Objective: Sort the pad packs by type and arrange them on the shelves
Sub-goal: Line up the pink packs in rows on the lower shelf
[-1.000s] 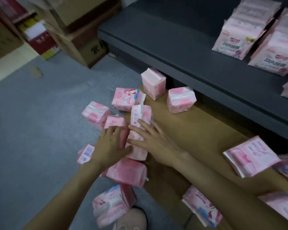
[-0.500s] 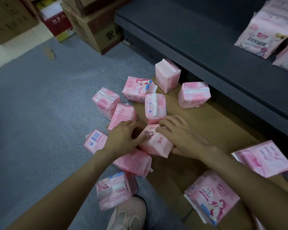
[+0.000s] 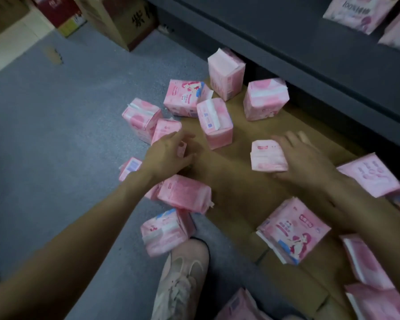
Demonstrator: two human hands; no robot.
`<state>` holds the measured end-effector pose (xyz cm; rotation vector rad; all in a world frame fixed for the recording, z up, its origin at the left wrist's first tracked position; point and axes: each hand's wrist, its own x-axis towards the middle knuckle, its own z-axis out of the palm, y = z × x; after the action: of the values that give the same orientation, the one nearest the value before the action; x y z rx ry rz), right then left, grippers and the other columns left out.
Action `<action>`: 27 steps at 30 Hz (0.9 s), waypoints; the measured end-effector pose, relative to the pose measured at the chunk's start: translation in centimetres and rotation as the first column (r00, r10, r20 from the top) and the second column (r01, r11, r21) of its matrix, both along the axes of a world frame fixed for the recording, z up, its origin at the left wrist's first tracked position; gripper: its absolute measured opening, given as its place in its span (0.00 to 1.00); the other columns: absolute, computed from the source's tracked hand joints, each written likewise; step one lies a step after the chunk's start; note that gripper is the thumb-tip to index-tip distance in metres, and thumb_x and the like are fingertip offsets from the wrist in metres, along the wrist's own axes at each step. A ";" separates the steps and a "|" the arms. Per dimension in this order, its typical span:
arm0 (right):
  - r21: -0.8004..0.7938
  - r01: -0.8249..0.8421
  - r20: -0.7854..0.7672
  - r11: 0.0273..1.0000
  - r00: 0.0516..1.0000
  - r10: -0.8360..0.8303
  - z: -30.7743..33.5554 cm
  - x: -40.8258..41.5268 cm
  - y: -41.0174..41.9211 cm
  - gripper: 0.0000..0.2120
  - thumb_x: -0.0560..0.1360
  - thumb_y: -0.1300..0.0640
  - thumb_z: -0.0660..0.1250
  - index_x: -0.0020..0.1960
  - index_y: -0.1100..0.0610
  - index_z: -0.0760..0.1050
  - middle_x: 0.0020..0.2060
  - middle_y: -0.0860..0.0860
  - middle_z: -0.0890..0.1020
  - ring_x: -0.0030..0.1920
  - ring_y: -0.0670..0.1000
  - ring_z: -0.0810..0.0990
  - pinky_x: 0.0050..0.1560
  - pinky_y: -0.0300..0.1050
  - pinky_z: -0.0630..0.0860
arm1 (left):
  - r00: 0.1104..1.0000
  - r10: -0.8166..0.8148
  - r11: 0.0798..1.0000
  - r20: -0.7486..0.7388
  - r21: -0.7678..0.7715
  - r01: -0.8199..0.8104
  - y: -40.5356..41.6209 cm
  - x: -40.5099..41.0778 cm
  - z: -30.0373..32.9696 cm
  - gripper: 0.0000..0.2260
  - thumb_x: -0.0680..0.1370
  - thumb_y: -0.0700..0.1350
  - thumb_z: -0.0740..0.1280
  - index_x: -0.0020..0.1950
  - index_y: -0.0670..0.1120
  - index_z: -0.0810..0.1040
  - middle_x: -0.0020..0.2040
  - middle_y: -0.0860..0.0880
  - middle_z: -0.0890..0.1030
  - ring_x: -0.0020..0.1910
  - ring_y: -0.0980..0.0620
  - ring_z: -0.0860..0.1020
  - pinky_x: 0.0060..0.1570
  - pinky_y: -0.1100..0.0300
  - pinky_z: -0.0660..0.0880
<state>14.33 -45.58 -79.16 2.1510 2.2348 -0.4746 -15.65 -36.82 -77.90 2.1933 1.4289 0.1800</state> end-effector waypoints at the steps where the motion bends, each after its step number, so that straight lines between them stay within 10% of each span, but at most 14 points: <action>1: -0.012 -0.011 0.018 1.000 1.000 0.011 -0.1 -0.3 -0.3 0.39 0.70 0.46 0.72 0.74 0.54 0.57 0.66 0.53 0.66 0.63 0.53 0.63 0.52 0.46 0.66 | 0.999 -0.039 0.999 -0.025 -0.007 0.039 -0.6 -0.4 0.4 0.19 0.72 0.51 0.71 0.62 0.50 0.75 0.55 0.50 0.81 0.53 0.49 0.79 0.50 0.50 0.76; 12: -0.026 0.026 -0.168 0.999 0.985 -0.030 -2.0 -6.6 -4.3 0.39 0.66 0.52 0.75 0.72 0.55 0.63 0.62 0.57 0.69 0.60 0.60 0.70 0.50 0.51 0.70 | 0.958 -0.177 0.979 -0.227 -0.136 0.149 -11.3 -7.6 0.6 0.34 0.62 0.71 0.59 0.60 0.53 0.76 0.54 0.52 0.79 0.52 0.49 0.78 0.47 0.53 0.77; 17: -0.094 0.104 -0.341 0.990 0.931 -0.130 -1.6 -6.5 -4.6 0.44 0.66 0.55 0.77 0.75 0.51 0.57 0.65 0.55 0.69 0.61 0.57 0.71 0.52 0.49 0.71 | 0.911 -0.242 0.963 -0.334 -0.201 0.182 -11.6 -7.2 0.0 0.32 0.65 0.66 0.68 0.66 0.55 0.72 0.62 0.52 0.76 0.59 0.49 0.76 0.51 0.55 0.75; 22: -0.407 0.297 -0.664 0.864 0.553 -0.503 3.0 -5.3 -5.2 0.33 0.66 0.45 0.76 0.64 0.49 0.64 0.53 0.42 0.78 0.48 0.41 0.78 0.47 0.39 0.76 | 0.995 -0.099 0.984 -0.021 -0.149 0.095 -9.1 -2.8 2.8 0.33 0.64 0.70 0.62 0.63 0.54 0.74 0.55 0.55 0.78 0.51 0.56 0.78 0.50 0.58 0.75; 25: -0.520 0.261 -0.763 0.813 0.285 -0.580 5.9 -3.7 -6.2 0.30 0.63 0.41 0.74 0.60 0.49 0.70 0.51 0.46 0.84 0.51 0.46 0.83 0.56 0.50 0.78 | 0.965 -0.001 0.908 0.263 -0.403 0.111 -7.0 1.7 4.7 0.37 0.64 0.64 0.72 0.70 0.57 0.65 0.64 0.54 0.73 0.59 0.57 0.74 0.57 0.62 0.73; 27: -0.479 0.274 -0.791 0.834 0.275 -0.546 8.1 -2.6 -6.9 0.29 0.62 0.41 0.72 0.60 0.49 0.71 0.51 0.46 0.84 0.50 0.44 0.83 0.53 0.44 0.78 | 0.927 0.057 0.809 0.371 -0.562 0.175 -6.1 4.9 5.8 0.38 0.65 0.60 0.73 0.72 0.56 0.63 0.67 0.55 0.71 0.63 0.57 0.72 0.61 0.63 0.71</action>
<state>11.69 -52.52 -71.09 2.6210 1.4894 -2.3672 -10.75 -42.90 -72.08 1.5804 1.0189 0.1026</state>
